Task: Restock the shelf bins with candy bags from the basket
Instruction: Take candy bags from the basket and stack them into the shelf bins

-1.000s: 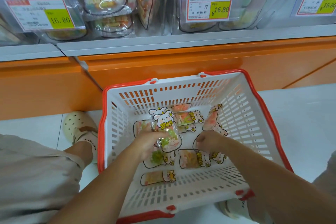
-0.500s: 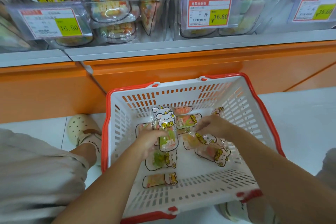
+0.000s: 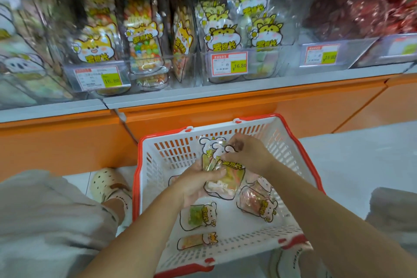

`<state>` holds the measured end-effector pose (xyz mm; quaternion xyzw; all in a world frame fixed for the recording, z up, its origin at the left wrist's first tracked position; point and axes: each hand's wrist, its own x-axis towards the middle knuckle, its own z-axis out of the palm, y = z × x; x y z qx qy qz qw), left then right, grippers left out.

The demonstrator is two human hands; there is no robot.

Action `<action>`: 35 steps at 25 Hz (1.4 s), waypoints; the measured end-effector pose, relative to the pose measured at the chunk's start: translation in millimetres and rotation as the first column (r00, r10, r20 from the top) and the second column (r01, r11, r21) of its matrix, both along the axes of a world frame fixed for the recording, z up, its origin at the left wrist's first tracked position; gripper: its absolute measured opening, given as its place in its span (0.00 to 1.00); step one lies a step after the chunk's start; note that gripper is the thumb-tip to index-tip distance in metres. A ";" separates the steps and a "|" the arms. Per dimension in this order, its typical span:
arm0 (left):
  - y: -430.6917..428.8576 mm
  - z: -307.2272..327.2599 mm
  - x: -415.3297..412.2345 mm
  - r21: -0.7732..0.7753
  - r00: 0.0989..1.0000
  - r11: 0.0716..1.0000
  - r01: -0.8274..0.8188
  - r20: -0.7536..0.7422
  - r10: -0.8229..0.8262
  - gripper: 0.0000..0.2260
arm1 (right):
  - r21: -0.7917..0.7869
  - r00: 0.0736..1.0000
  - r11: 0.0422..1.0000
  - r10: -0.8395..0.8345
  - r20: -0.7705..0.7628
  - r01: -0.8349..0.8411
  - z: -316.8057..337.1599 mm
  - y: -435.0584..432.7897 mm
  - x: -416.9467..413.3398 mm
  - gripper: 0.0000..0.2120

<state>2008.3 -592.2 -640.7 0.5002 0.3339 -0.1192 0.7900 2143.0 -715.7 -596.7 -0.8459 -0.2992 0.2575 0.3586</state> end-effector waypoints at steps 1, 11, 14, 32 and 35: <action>-0.9 8.5 1.1 0.048 1.000 0.999 -0.004 0.010 0.003 0.24 | 0.082 0.993 0.990 -0.118 0.007 0.118 7.8 -2.3 -3.5 0.17; -22.8 106.4 2.1 0.207 0.966 0.974 -0.088 0.256 0.033 0.25 | 0.233 0.645 0.858 -0.140 -0.751 0.457 72.0 -43.6 -41.4 0.34; -30.0 131.6 6.2 0.225 0.955 0.971 -0.084 0.295 0.014 0.24 | 0.307 0.658 0.821 -0.107 -0.746 0.482 91.4 -53.1 -37.6 0.25; -53.8 254.1 97.5 0.674 0.905 0.738 -0.030 0.332 -0.266 0.23 | 0.592 0.761 0.664 0.053 -0.647 0.457 198.8 -65.3 35.2 0.13; -48.7 283.4 129.5 0.802 0.871 0.596 -0.020 0.307 -0.384 0.26 | 0.556 0.768 0.722 0.051 -0.638 0.413 220.4 -70.4 71.0 0.12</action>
